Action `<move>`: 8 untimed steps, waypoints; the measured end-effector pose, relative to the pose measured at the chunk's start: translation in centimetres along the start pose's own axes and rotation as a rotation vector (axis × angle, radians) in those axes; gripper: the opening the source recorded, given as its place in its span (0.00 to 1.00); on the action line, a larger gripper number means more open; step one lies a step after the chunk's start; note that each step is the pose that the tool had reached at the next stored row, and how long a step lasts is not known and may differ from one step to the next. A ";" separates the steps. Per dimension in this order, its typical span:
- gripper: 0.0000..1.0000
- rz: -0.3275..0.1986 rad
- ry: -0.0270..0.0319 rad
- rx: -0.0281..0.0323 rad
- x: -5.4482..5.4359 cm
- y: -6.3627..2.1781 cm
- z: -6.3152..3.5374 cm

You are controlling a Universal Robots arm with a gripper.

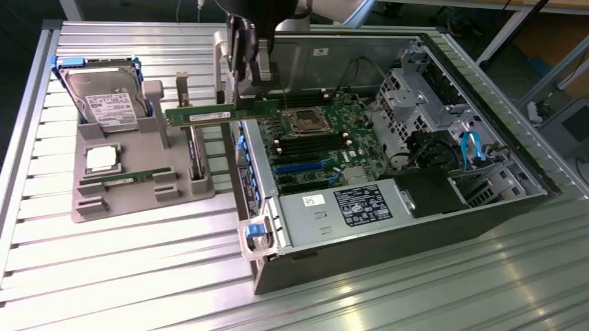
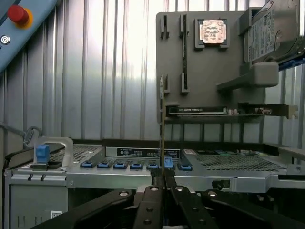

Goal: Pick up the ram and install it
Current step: 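Pick up the ram and move it above insertion slot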

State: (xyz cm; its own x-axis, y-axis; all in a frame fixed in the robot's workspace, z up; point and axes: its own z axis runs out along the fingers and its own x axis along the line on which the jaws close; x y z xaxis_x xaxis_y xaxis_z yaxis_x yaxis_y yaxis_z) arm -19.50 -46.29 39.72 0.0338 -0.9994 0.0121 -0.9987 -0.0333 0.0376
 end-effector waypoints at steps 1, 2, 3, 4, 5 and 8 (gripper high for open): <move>0.12 0.000 0.0000 -0.0001 0.0 -0.35 -0.01; 0.12 0.000 0.0001 -0.0002 0.0 -0.61 -0.03; 0.12 0.000 0.0000 -0.0002 0.0 -0.86 -0.03; 0.12 -0.001 0.0000 -0.0002 0.0 -1.12 -0.04; 0.12 -0.001 0.0001 -0.0004 0.1 -1.50 -0.06; 0.12 -0.001 0.0001 -0.0006 0.1 -2.29 -0.09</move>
State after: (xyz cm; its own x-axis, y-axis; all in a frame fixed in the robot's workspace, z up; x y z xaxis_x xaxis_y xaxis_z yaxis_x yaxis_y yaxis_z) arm -17.21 -46.29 39.73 0.0346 -0.9993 0.0121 -0.9987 -0.0341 0.0382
